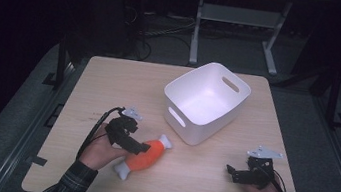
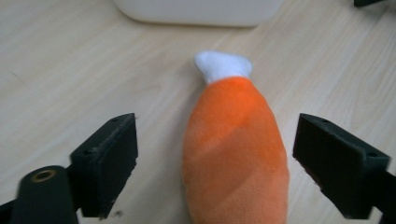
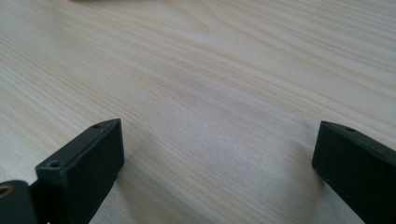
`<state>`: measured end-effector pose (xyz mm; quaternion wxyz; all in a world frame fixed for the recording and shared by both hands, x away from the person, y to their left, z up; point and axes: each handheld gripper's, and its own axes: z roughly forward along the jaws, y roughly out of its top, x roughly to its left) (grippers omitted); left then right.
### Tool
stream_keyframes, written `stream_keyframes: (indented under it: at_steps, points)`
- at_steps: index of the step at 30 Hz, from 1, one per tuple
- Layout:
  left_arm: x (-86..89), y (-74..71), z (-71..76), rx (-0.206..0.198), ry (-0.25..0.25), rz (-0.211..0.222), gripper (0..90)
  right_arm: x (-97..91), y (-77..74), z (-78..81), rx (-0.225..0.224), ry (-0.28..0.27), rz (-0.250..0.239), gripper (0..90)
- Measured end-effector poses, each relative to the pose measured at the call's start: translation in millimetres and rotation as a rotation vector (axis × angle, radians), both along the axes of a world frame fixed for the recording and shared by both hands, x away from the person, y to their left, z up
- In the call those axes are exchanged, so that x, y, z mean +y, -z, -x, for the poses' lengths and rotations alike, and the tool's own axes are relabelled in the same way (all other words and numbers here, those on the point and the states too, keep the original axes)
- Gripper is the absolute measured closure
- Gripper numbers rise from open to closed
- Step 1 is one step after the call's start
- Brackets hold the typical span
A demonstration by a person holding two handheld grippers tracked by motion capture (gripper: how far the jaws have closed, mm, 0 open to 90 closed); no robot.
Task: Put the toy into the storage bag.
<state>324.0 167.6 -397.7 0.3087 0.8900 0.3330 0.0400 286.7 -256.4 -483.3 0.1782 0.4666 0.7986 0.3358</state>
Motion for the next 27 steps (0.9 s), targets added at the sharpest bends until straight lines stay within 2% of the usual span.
stream_keyframes:
  at_steps: [3,10,18,27]
  points:
    - [-2.8,4.8,1.2,0.010,0.000,0.000,12.9,0.0,0.0,0.0,0.000,0.000,0.000,1.9]
    - [-12.9,18.3,4.4,0.014,0.020,-0.031,12.9,0.0,0.0,0.0,0.000,0.000,0.000,1.9]
    - [-21.9,29.7,6.6,0.019,0.049,-0.086,12.9,0.0,0.0,0.0,0.000,0.000,0.000,1.9]
    - [-29.2,39.6,8.6,0.014,0.050,-0.137,12.9,0.0,0.0,0.0,0.000,0.000,0.000,1.9]
